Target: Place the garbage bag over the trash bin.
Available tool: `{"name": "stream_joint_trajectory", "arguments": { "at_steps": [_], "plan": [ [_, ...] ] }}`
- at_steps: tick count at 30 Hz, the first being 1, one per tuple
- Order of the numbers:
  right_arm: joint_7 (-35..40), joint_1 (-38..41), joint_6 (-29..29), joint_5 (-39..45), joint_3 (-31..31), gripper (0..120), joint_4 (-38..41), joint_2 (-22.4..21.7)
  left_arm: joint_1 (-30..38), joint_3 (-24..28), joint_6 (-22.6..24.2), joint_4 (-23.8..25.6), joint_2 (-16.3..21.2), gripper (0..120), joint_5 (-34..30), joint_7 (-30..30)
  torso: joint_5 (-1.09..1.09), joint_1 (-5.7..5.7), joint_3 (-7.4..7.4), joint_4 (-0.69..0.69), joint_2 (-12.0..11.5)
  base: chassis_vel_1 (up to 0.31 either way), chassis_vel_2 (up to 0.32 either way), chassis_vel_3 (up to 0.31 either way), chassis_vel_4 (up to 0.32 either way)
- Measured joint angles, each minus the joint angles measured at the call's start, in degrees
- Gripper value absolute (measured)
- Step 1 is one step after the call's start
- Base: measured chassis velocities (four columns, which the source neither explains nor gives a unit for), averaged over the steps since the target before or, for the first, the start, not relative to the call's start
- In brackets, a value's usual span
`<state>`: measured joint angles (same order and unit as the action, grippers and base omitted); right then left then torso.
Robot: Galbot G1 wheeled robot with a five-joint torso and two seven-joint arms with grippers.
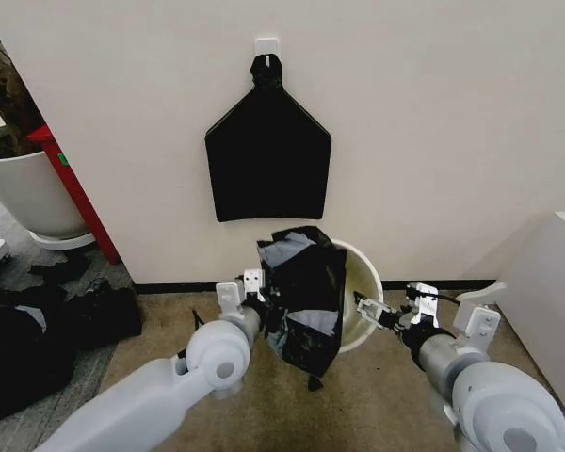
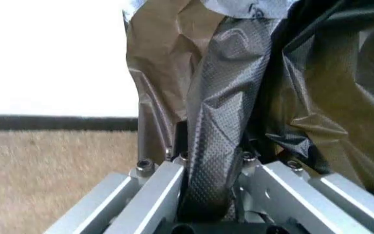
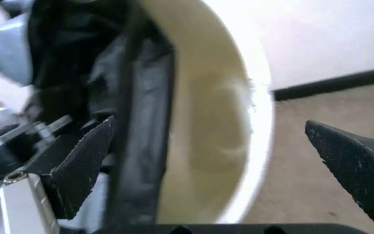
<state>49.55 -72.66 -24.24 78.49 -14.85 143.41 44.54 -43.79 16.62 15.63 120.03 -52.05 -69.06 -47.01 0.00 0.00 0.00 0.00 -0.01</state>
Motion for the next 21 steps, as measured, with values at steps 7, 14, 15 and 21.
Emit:
{"name": "stream_joint_trajectory", "arguments": {
  "at_steps": [7,14,15,21],
  "plan": [
    [-7.34,1.0,0.8,1.65,0.56,100,-0.05,0.59,-0.6,-0.93,-0.62,0.02,0.69,1,3.59,1.59,0.0,0.0,0.0,0.0,0.0,0.0,0.0,0.0,0.0],
    [-10.54,5.99,1.39,4.06,2.16,100,-0.09,0.83,-1.1,-0.75,-2.05,-0.45,0.66,1,6.84,4.28,0.0,0.0,0.0,0.0,0.0,0.0,0.0,0.0,0.0],
    [-10.64,7.21,1.28,4.74,2.58,100,-0.1,1.03,-1.11,-0.71,-2.31,-0.51,0.67,1,7.28,4.61,0.0,0.0,0.0,0.0,0.0,0.0,0.0,0.0,0.0],
    [-8.49,11.06,0.62,9.09,4.29,100,-1.15,3.0,-1.07,-0.75,-2.9,-0.12,0.87,1,8.26,5.52,0.0,0.0,0.0,0.0,0.0,0.0,0.0,0.0,0.0]
  ]
}}
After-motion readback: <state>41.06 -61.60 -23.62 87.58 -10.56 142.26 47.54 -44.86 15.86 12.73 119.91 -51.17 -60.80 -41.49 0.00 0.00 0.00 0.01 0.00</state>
